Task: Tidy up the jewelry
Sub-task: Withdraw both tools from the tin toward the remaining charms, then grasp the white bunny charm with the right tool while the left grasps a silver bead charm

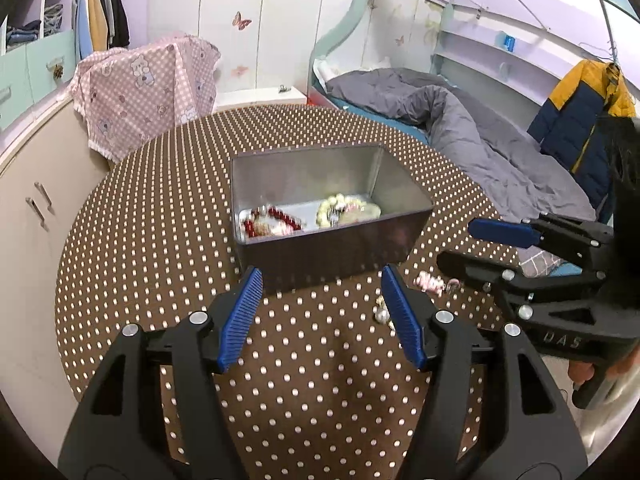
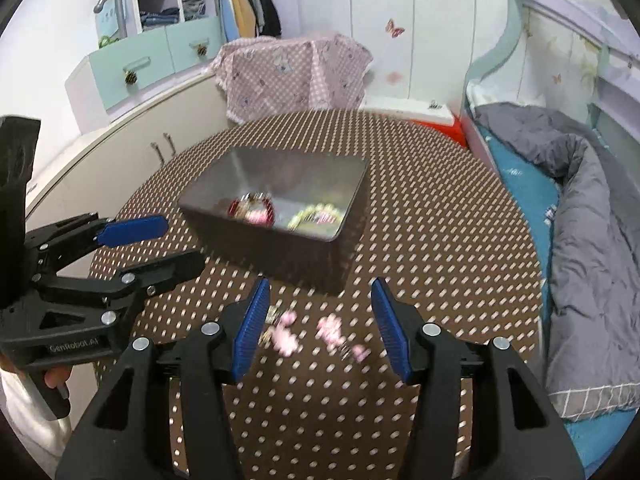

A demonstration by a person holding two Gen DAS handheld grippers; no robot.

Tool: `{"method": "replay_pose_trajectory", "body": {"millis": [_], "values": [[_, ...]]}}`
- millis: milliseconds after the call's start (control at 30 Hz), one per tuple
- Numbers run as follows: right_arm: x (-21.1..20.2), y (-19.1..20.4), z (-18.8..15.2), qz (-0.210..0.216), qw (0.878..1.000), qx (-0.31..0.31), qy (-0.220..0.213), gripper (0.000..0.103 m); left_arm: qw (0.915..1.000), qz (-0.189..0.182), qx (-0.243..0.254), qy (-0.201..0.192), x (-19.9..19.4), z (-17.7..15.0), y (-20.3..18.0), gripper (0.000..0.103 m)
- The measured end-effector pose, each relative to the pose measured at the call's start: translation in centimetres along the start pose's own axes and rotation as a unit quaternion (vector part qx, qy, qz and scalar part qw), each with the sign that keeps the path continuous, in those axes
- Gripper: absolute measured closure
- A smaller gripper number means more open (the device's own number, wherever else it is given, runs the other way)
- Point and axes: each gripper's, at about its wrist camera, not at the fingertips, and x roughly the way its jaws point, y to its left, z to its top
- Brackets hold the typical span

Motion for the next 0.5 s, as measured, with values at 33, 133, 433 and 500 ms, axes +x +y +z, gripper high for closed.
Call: {"method": "replay_pose_trajectory", "body": {"millis": [33,133,433,500], "values": [[0.2,0.2,-0.3,0.005,1.000,-0.001,0.004,0.054,1.0000,0.000,-0.001,0.003,0.1,-0.1,0.0,0.041],[0.9,0.8,-1.1,0.020,1.000,-0.006,0.020,0.062,0.9999,-0.002,0.000,0.014,0.4,-1.0,0.0,0.041],[2.9,1.5,-1.9,0.032,0.998,-0.010,0.052,0.071,0.9995,-0.012,0.000,0.030,0.9,-2.4,0.0,0.041],[3.3,1.6,-2.1,0.031,0.998,-0.011,0.057,0.074,0.9994,-0.014,0.001,0.033,1.1,-2.5,0.0,0.041]]}}
